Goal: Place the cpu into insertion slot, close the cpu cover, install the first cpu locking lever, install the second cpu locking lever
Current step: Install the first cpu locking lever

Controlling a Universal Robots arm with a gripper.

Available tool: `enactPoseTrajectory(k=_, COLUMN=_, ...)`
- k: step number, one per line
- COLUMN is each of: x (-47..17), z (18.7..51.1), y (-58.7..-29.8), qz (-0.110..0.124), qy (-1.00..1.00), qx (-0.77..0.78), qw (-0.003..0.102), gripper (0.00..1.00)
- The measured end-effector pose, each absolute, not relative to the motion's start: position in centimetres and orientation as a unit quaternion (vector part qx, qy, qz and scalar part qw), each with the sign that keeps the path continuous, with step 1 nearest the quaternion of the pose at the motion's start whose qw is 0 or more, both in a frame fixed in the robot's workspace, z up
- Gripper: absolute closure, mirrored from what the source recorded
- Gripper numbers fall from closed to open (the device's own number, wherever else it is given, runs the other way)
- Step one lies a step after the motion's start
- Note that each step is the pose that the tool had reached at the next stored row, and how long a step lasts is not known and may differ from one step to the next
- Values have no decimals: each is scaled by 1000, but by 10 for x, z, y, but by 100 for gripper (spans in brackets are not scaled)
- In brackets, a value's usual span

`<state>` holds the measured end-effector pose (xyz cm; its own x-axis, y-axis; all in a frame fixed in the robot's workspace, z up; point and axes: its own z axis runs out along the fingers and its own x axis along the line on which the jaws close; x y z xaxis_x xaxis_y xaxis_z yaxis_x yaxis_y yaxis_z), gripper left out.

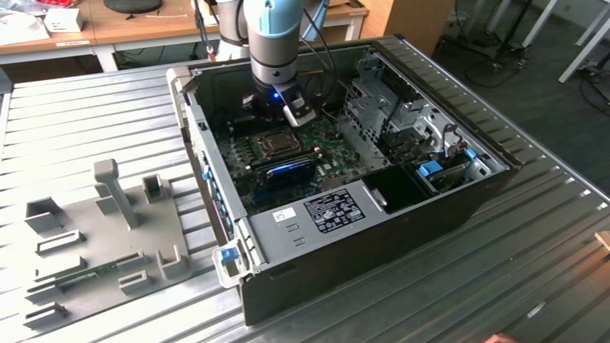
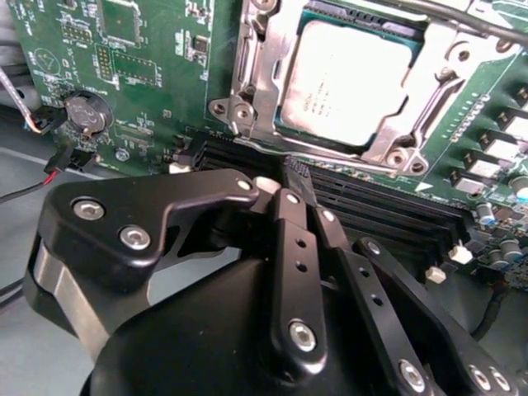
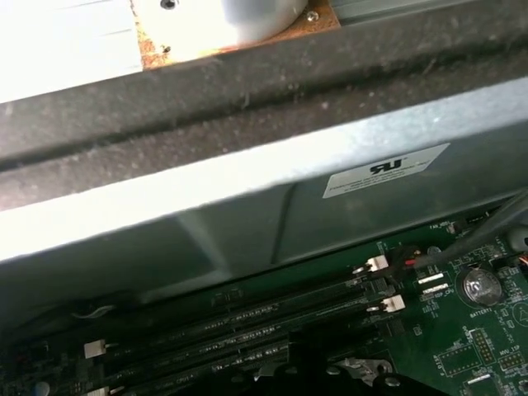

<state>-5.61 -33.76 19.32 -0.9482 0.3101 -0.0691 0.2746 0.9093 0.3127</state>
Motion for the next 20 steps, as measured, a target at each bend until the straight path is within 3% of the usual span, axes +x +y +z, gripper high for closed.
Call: enactPoseTrajectory(k=20, x=-55, z=195, y=-338, qz=160, qy=974, qx=151, qw=57, gripper=90)
